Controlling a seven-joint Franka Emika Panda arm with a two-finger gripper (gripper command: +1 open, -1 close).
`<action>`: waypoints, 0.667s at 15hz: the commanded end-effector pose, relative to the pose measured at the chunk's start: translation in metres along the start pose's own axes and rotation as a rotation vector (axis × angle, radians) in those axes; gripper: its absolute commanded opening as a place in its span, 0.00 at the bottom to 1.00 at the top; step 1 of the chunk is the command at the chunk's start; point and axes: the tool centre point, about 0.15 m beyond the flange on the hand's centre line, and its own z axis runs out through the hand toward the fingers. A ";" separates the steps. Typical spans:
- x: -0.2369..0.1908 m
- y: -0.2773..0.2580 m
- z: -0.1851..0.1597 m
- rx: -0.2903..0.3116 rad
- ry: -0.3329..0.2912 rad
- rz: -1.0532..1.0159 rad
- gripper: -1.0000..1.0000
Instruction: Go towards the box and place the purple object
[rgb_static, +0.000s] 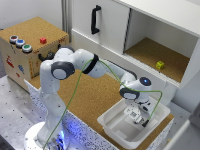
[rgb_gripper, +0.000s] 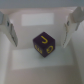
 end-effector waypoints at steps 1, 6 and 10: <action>-0.044 -0.056 -0.070 0.027 0.163 -0.103 1.00; -0.053 -0.089 -0.096 0.048 0.159 -0.183 1.00; -0.053 -0.089 -0.096 0.048 0.159 -0.183 1.00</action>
